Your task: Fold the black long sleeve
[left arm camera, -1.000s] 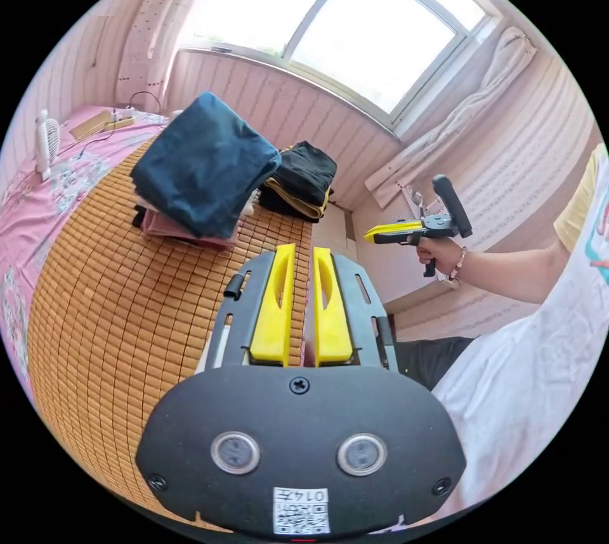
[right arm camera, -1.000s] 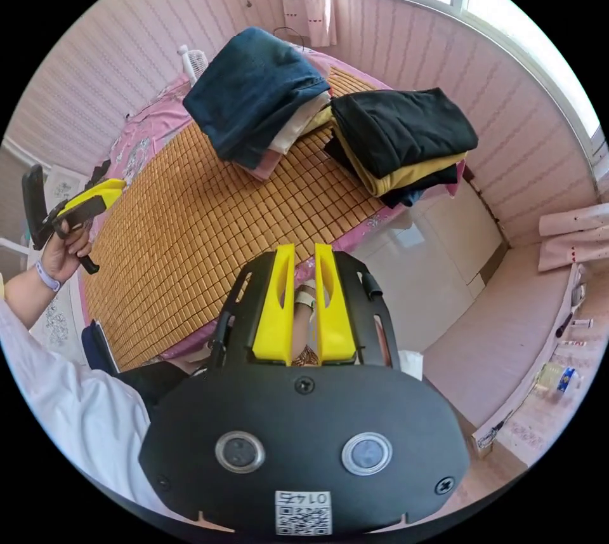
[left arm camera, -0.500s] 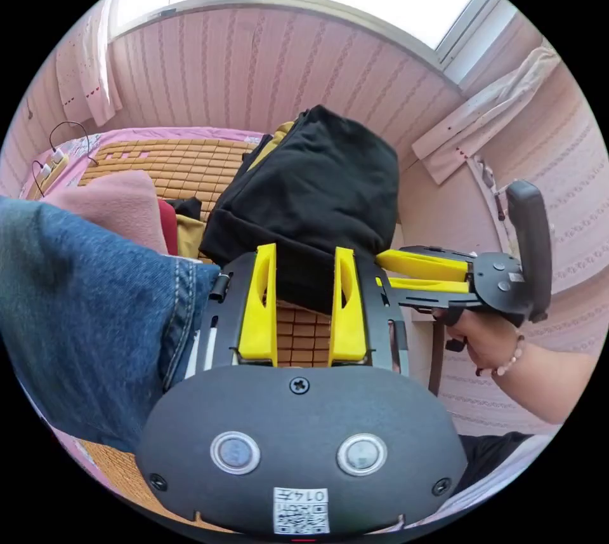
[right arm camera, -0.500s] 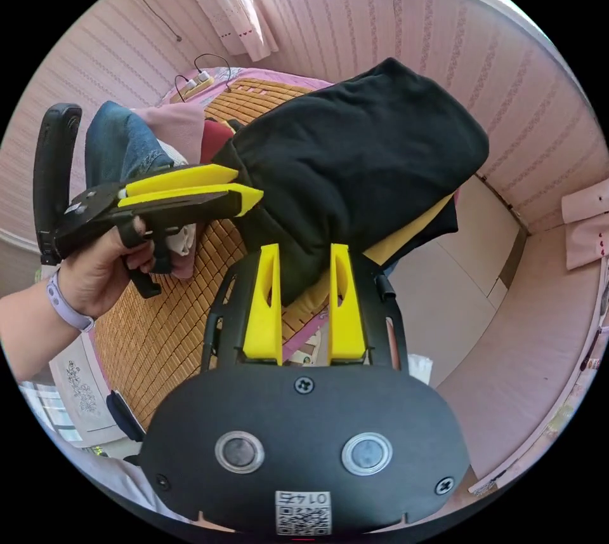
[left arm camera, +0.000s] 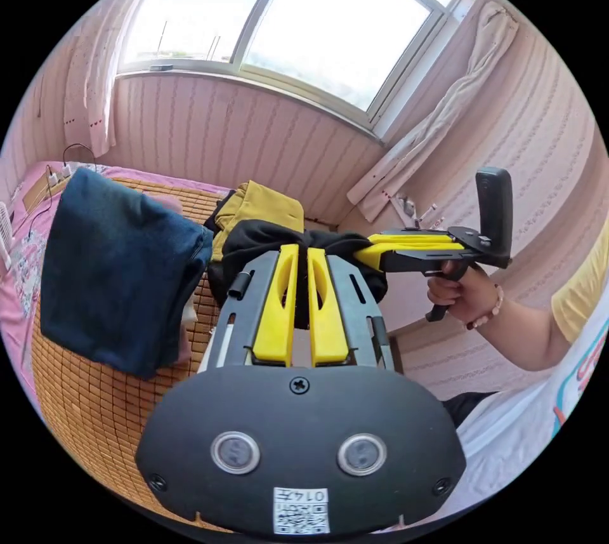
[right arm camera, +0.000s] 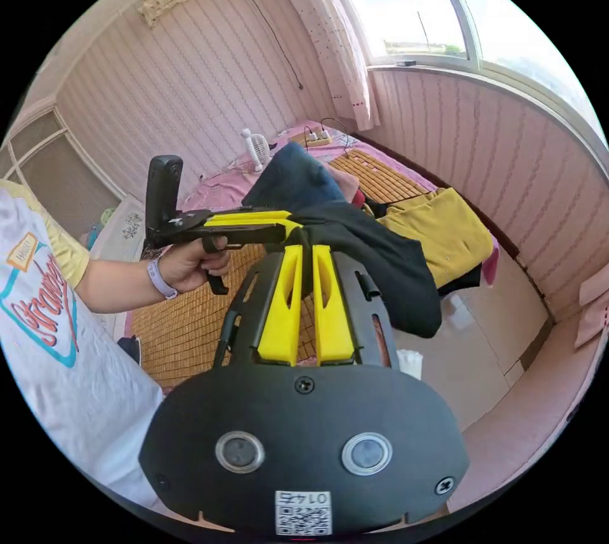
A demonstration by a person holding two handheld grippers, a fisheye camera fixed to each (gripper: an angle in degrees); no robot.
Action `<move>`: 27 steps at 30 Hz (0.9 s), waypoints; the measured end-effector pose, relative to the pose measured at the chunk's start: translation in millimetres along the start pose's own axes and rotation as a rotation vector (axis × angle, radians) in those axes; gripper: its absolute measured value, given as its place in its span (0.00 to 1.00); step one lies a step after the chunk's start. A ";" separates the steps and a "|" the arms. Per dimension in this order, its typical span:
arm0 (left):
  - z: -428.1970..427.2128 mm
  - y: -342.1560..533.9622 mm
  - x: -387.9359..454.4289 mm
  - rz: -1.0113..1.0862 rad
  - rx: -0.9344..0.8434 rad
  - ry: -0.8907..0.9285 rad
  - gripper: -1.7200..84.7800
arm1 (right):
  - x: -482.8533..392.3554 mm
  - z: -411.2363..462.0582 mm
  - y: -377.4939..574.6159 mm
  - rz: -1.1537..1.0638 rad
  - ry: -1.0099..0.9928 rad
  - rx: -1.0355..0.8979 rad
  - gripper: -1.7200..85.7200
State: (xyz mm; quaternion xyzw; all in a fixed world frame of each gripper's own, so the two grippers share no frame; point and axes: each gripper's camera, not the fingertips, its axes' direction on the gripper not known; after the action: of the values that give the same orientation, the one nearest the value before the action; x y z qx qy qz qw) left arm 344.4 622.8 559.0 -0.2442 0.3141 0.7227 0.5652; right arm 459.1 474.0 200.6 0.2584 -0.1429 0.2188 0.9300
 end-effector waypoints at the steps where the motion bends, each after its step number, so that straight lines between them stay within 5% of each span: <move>1: -17.3 11.2 -0.5 -0.011 0.015 -0.008 0.03 | -25.1 1.2 1.3 -0.045 -0.087 0.002 0.04; 7: -199.5 162.2 -7.8 -0.276 0.123 -0.313 0.03 | -181.3 89.2 0.3 -0.316 -0.556 -0.121 0.04; 11: -298.2 264.6 8.4 -0.436 0.228 -0.531 0.05 | -285.8 145.5 13.4 -0.525 -0.643 -0.200 0.04; 17: -329.8 432.2 14.4 -0.821 0.419 -0.522 0.05 | -340.5 246.6 96.3 -0.719 -0.548 -0.486 0.04; 22: -286.8 563.7 19.6 -1.075 0.413 -0.583 0.05 | -322.2 342.9 187.1 -0.757 -0.320 -0.715 0.04; 27: -247.9 635.1 29.4 -1.138 0.372 -0.542 0.08 | -300.6 357.5 239.5 -0.706 -0.213 -0.689 0.02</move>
State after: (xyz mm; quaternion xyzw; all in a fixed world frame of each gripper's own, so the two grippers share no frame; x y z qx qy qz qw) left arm -279.5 357.3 481.7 -0.0795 0.1022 0.2804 0.9511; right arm 29.8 364.3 482.0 -0.0101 -0.2048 -0.1965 0.9588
